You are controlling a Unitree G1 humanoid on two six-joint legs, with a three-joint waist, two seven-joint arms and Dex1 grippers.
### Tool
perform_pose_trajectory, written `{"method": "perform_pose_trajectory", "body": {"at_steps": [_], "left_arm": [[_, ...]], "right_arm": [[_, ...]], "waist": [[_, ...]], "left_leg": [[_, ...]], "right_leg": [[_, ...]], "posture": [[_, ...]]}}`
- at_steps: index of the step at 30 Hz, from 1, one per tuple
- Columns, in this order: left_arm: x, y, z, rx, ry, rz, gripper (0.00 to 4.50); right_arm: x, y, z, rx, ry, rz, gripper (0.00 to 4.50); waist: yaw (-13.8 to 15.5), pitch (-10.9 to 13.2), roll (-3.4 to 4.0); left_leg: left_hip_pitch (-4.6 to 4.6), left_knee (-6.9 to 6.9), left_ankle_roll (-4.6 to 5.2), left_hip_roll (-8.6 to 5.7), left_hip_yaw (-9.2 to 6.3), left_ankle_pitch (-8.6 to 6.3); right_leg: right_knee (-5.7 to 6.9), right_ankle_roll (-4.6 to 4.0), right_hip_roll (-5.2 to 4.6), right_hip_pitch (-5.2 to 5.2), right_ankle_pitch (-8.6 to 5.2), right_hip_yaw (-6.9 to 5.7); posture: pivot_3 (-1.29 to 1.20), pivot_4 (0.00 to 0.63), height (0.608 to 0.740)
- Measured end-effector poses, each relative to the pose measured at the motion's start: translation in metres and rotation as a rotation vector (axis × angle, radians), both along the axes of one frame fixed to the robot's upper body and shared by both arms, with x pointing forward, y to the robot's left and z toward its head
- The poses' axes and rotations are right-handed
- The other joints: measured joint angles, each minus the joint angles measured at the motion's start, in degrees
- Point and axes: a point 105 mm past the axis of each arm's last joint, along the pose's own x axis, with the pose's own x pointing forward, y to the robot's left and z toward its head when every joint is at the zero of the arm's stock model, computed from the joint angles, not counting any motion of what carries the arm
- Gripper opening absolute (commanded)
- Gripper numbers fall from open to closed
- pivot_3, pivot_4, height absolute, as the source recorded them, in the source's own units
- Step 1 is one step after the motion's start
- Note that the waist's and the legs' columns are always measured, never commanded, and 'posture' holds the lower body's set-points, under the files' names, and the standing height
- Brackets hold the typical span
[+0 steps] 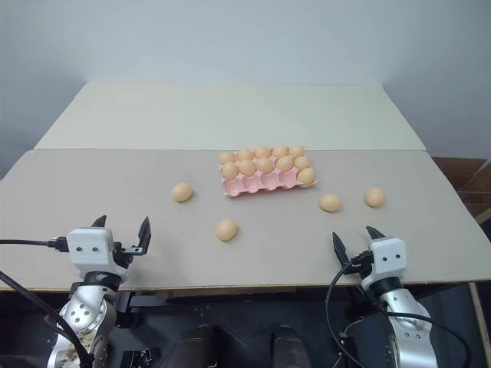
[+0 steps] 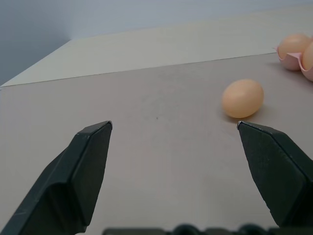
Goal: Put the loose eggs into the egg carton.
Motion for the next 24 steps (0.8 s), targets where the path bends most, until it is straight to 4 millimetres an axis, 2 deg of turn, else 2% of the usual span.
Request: {"method": "perform_pose_trajectory", "body": {"at_steps": [6,9,14,19,24], "left_arm": [[-0.003,0.008,-0.002,0.008,0.009,0.033,4.45],[-0.008,0.012,-0.006,-0.002,0.014,0.067,4.45],[-0.018,0.01,0.0,0.005,-0.016,0.062,4.45],[-0.013,-0.001,0.011,0.043,-0.037,-0.104,4.45],[0.007,-0.032,0.039,0.112,-0.058,-0.43,4.45]], "right_arm": [[-0.004,0.006,0.001,0.01,-0.007,0.004,4.5],[-0.007,0.009,0.006,0.002,-0.023,0.015,4.5],[-0.009,0.018,0.018,-0.005,-0.065,0.046,4.5],[-0.012,0.036,0.014,0.022,-0.057,0.089,4.5],[-0.013,0.043,0.04,0.044,-0.12,0.071,4.5]], "waist": [[0.0,0.0,0.0],[-0.1,0.0,0.0],[-0.1,0.0,0.0],[0.0,0.0,0.02],[0.0,0.0,0.05]], "left_leg": [[-0.01,0.0,0.0,0.01,-0.01,0.0],[-0.02,0.0,0.0,0.0,-0.01,0.0],[0.01,0.0,-0.01,0.04,-0.01,-0.01],[-0.03,0.0,-0.02,0.08,-0.03,-0.01],[0.0,0.0,-0.01,0.09,-0.04,0.0]], "right_leg": [[0.0,0.0,0.0,0.0,0.0,0.0],[-0.02,0.0,-0.02,-0.01,0.0,0.01],[0.0,0.13,0.0,-0.02,-0.1,0.0],[0.0,0.1,-0.06,-0.06,-0.1,-0.01],[0.03,-0.02,-0.05,-0.04,-0.03,-0.02]], "posture": [[0.0,0.15,0.74],[0.0,0.15,0.74],[0.0,0.15,0.74],[0.0,0.15,0.74],[0.0,0.15,0.74]]}}
